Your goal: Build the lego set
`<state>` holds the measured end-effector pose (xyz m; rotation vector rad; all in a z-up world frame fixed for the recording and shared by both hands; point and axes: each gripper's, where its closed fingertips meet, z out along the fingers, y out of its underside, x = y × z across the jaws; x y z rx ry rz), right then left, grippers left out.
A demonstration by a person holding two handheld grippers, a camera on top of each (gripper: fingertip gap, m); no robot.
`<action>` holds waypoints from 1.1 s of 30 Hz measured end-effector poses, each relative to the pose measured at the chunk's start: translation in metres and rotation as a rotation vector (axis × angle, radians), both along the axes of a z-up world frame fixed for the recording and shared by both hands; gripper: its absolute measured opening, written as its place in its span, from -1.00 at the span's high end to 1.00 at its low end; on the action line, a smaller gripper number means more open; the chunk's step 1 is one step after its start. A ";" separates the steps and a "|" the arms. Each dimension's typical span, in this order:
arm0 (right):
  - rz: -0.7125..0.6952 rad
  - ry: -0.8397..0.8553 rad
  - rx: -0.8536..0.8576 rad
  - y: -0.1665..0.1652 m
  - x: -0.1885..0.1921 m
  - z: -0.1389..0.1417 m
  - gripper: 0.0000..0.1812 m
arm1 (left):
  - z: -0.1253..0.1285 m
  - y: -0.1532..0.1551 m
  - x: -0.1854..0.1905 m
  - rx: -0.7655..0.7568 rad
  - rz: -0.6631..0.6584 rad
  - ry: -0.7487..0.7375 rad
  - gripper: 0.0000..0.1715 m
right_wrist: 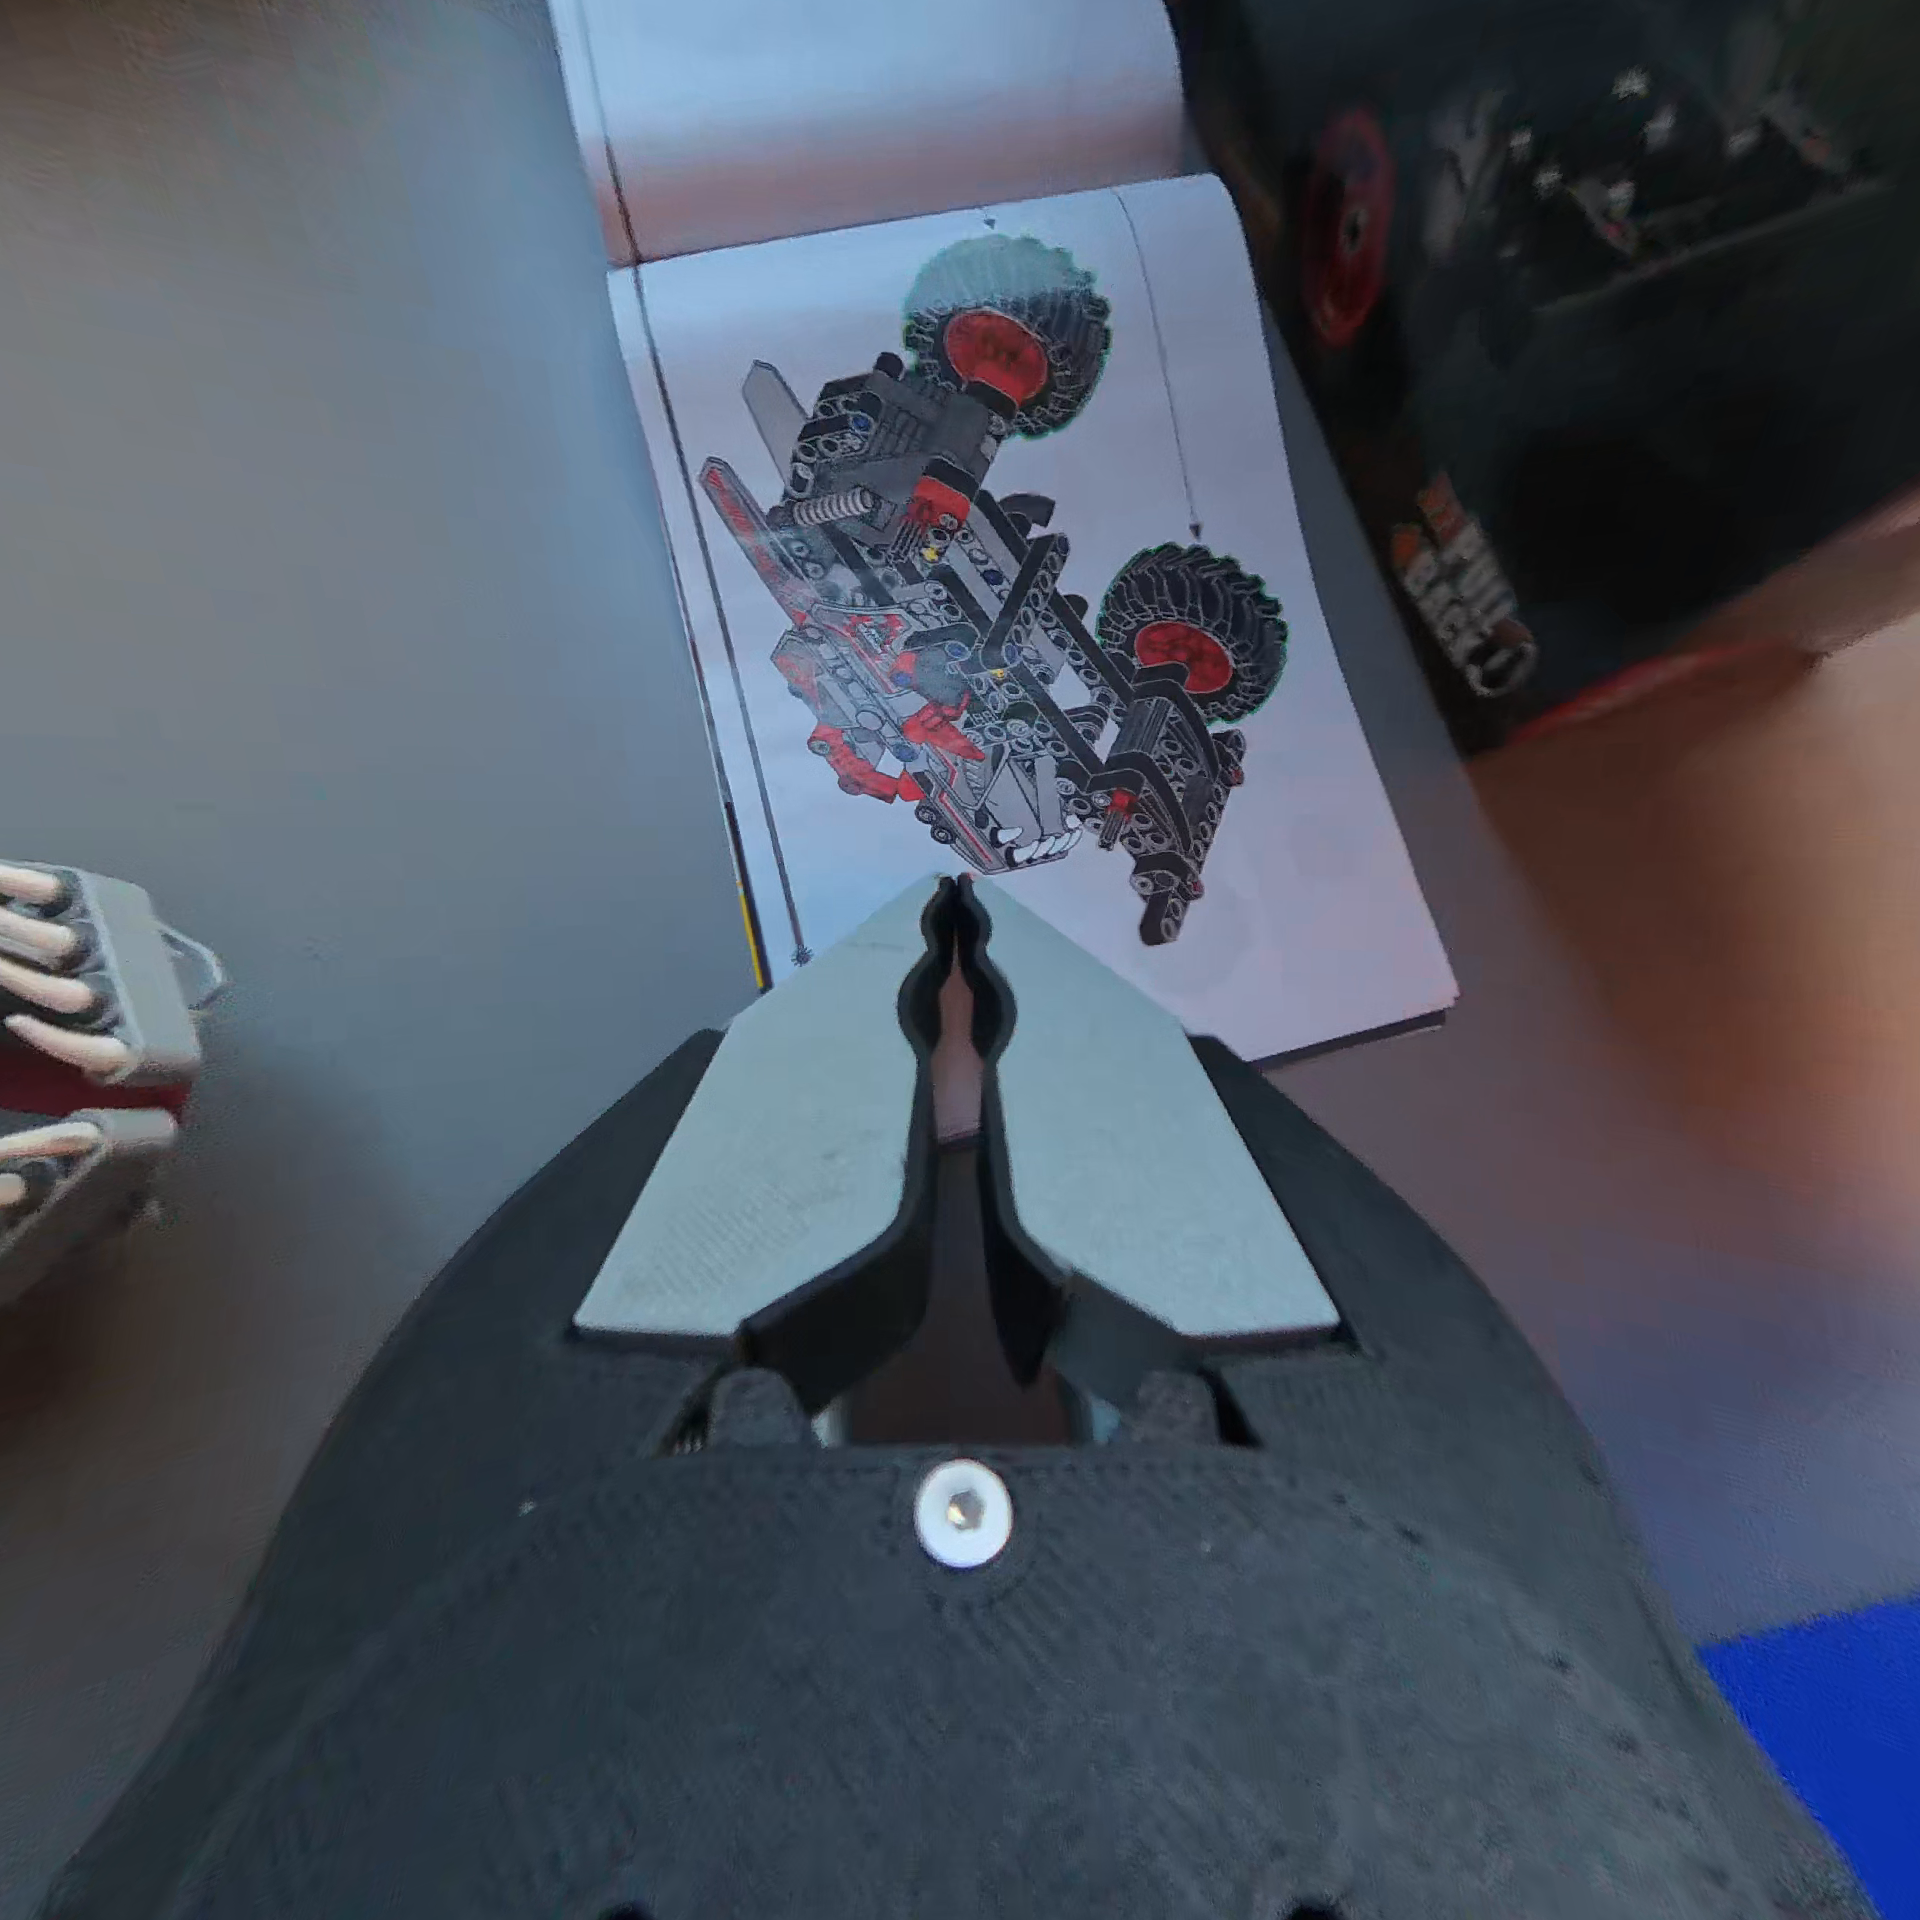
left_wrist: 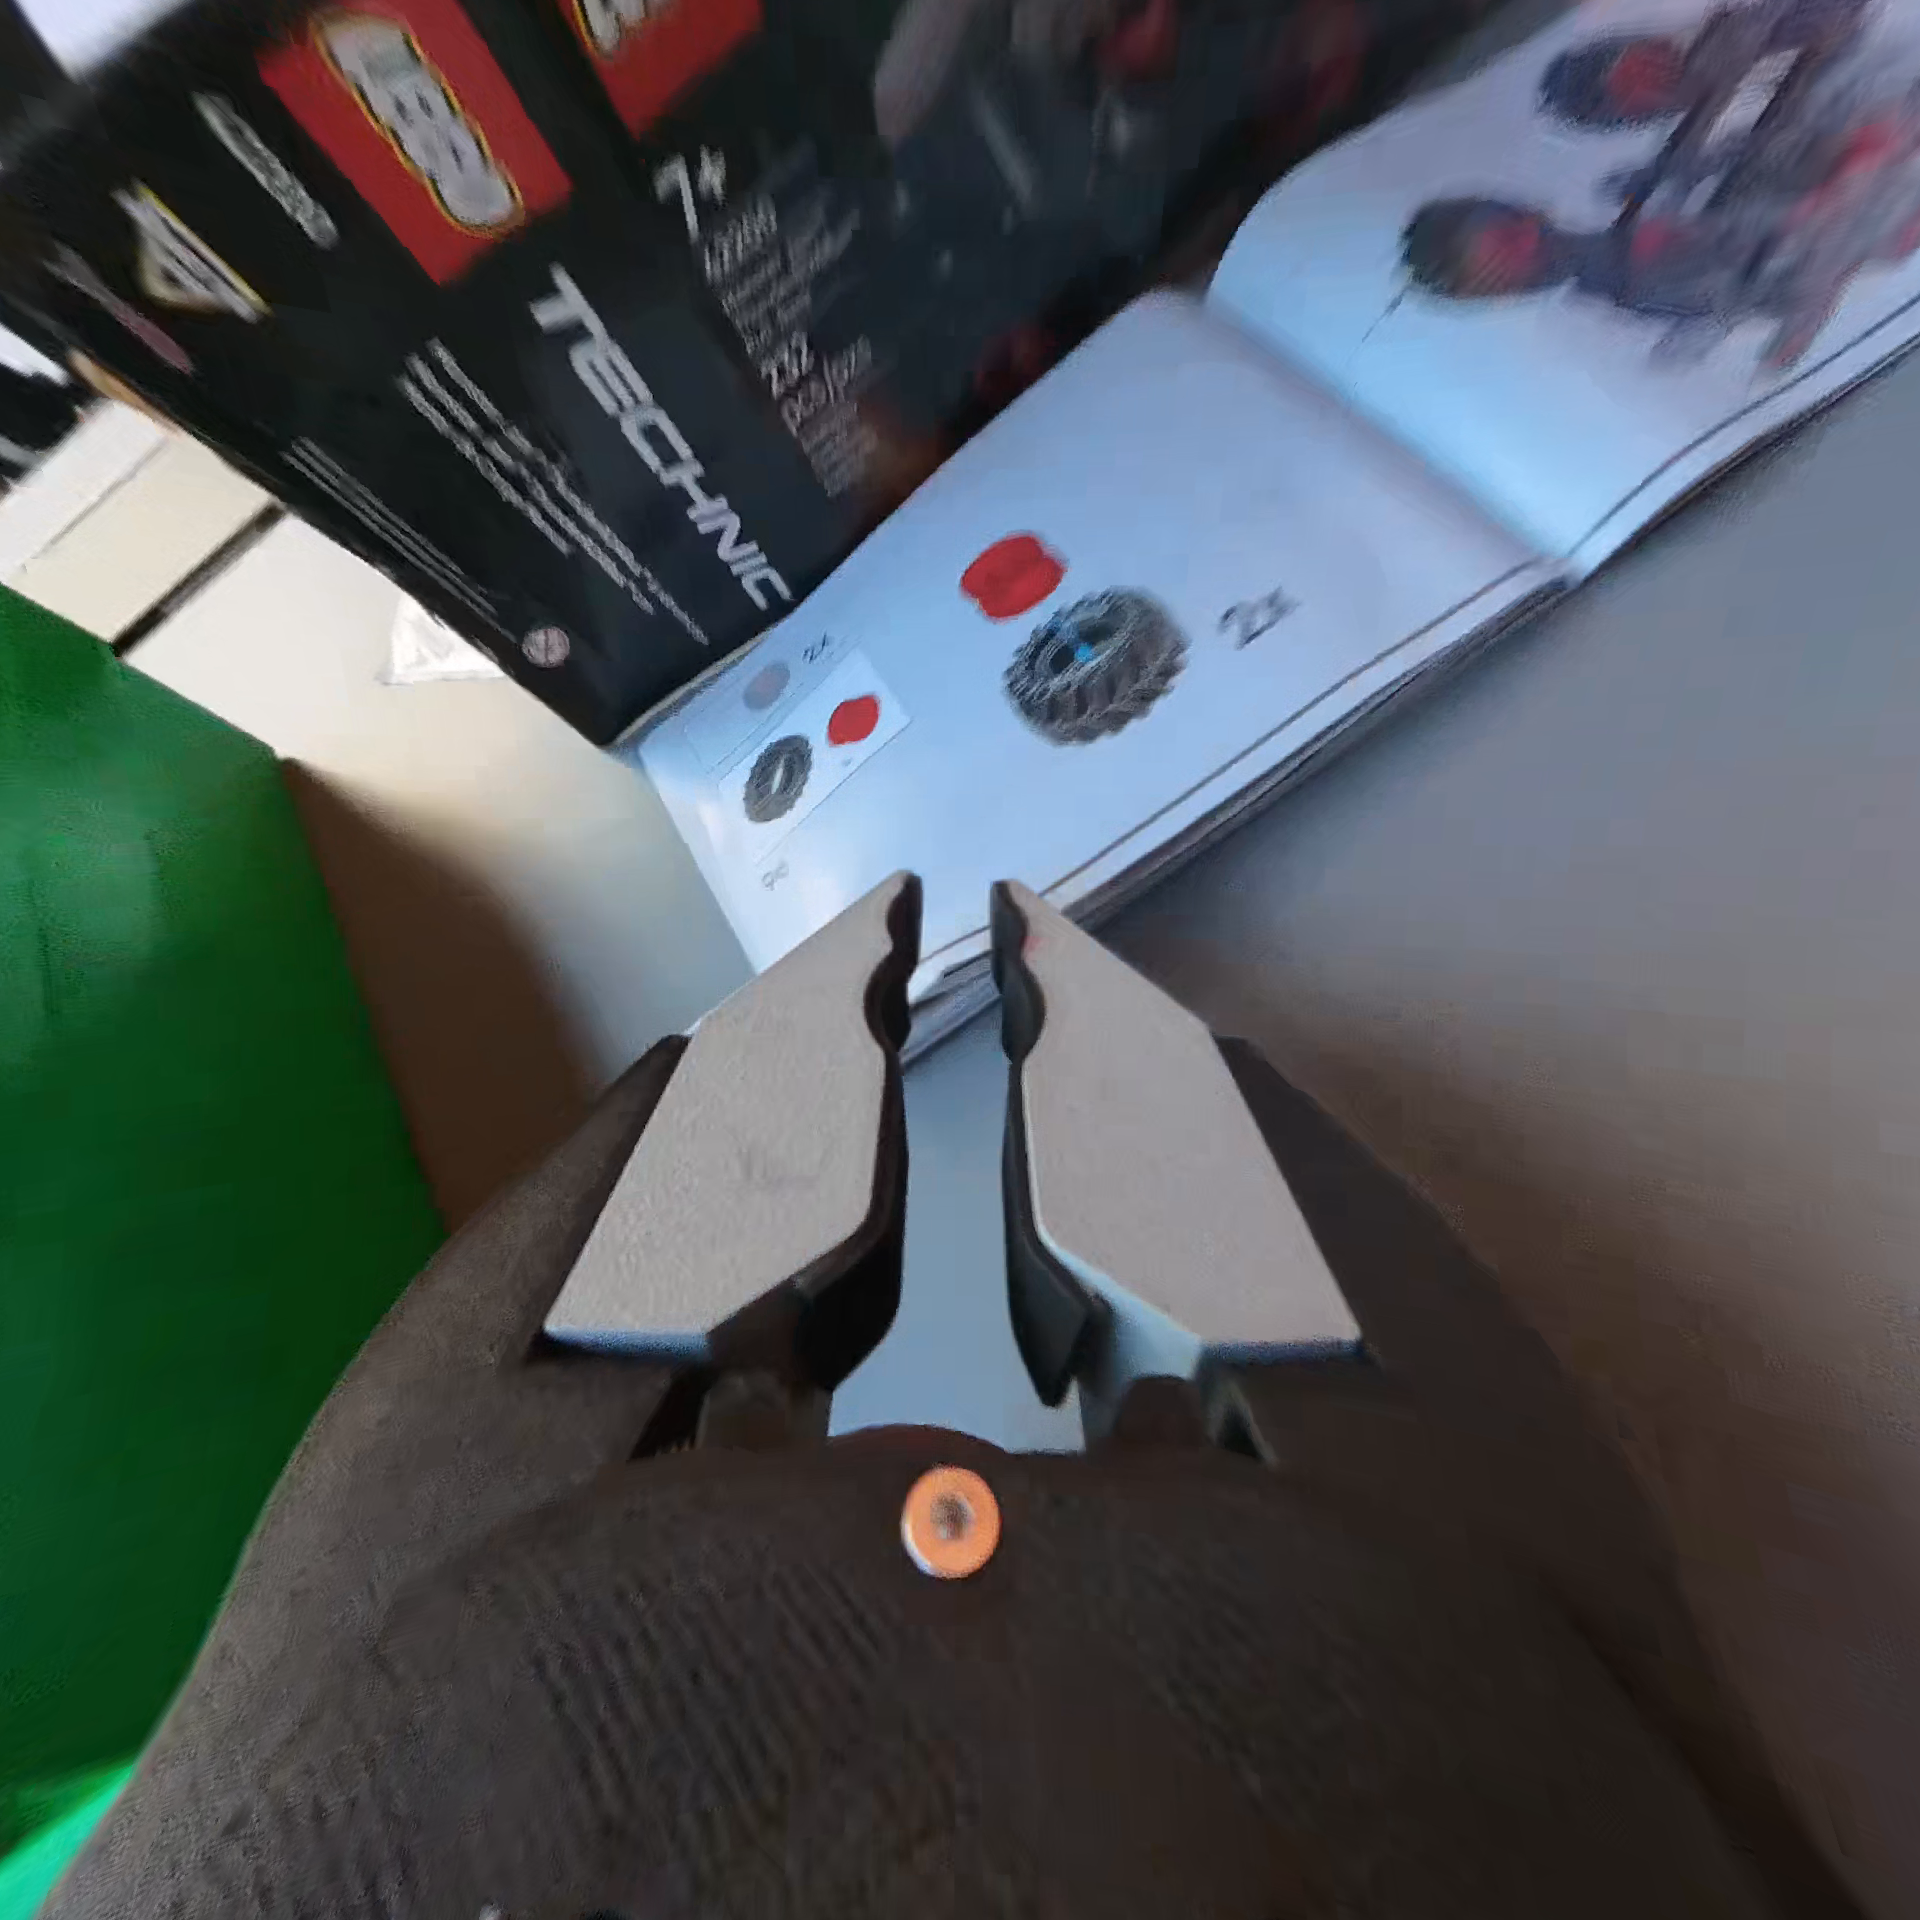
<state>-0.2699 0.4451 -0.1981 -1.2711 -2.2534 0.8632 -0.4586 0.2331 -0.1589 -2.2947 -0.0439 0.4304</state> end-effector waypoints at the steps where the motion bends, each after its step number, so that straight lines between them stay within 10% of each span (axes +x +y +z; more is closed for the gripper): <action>1: -0.011 0.001 0.014 0.004 0.000 0.000 1.00 | -0.009 0.001 -0.006 -0.025 0.002 -0.021 0.88; 10: -0.160 0.118 -0.056 0.016 0.006 0.024 0.74 | -0.028 -0.007 0.005 -0.036 -0.088 -0.188 0.84; 23: -0.440 0.372 -0.077 0.019 0.052 0.066 0.58 | 0.037 -0.058 0.078 0.389 -0.663 -0.408 0.67; 33: -0.738 0.549 0.171 0.051 0.071 0.069 0.47 | 0.058 -0.073 0.088 0.551 -0.756 -0.315 0.68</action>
